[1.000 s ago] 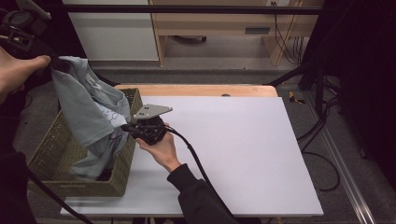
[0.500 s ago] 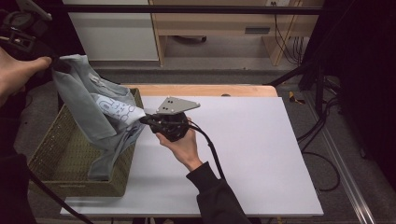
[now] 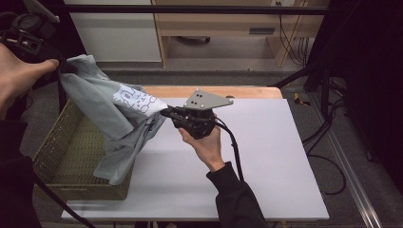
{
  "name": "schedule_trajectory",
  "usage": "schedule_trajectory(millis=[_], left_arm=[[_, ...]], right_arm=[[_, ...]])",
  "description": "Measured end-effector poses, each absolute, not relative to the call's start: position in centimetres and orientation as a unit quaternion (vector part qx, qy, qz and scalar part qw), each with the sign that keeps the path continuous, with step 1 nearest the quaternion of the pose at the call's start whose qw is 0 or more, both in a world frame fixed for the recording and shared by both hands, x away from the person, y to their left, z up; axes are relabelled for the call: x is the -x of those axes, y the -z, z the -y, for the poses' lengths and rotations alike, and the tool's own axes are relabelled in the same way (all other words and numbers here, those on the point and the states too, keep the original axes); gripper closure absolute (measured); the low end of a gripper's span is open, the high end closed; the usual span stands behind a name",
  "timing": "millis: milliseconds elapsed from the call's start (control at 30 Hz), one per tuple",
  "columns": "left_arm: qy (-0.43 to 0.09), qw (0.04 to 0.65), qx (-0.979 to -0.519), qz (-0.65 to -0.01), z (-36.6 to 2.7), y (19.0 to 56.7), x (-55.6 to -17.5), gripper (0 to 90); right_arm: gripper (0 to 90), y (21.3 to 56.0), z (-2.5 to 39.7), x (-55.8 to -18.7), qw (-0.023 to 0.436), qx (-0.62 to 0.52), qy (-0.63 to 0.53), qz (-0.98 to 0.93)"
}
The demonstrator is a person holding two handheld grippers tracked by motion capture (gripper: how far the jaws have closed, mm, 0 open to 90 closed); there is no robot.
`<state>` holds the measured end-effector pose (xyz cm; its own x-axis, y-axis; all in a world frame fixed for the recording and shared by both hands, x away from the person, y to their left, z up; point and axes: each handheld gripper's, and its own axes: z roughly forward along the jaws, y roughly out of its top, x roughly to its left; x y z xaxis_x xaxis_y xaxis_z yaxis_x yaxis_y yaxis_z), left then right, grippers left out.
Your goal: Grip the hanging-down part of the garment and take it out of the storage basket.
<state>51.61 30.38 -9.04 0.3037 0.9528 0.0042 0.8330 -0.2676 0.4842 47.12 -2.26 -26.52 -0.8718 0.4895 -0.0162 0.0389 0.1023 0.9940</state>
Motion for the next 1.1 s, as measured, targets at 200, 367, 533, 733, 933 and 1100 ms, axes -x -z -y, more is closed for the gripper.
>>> schedule_trajectory(millis=[200, 367, 533, 733, 933, 1100], left_arm=[[-0.147, 0.204, -0.785, -0.567, -29.9, 9.0, -51.6, 85.7], [-0.144, 0.205, -0.788, -0.563, -29.5, 9.0, -51.7, 85.7], [-0.143, 0.204, -0.79, -0.56, -29.1, 9.1, -51.8, 85.7], [-0.141, 0.209, -0.791, -0.557, -28.7, 9.0, -51.8, 85.7], [-0.139, 0.212, -0.795, -0.551, -28.2, 8.9, -51.9, 85.7], [-0.14, 0.211, -0.797, -0.549, -27.9, 8.9, -52.0, 85.7]], right_arm=[[89.5, 25.2, 3.2, -46.7, 0.194, -0.188, -0.662, -0.699], [89.5, 24.5, 3.8, -46.4, 0.208, -0.192, -0.673, -0.684], [89.5, 24.2, 4.2, -46.3, 0.216, -0.192, -0.679, -0.674], [89.5, 24.1, 4.8, -46.3, 0.223, -0.205, -0.69, -0.658], [89.5, 23.3, 5.3, -46.1, 0.234, -0.207, -0.704, -0.638], [89.5, 23.0, 5.5, -46.0, 0.238, -0.208, -0.706, -0.634]])
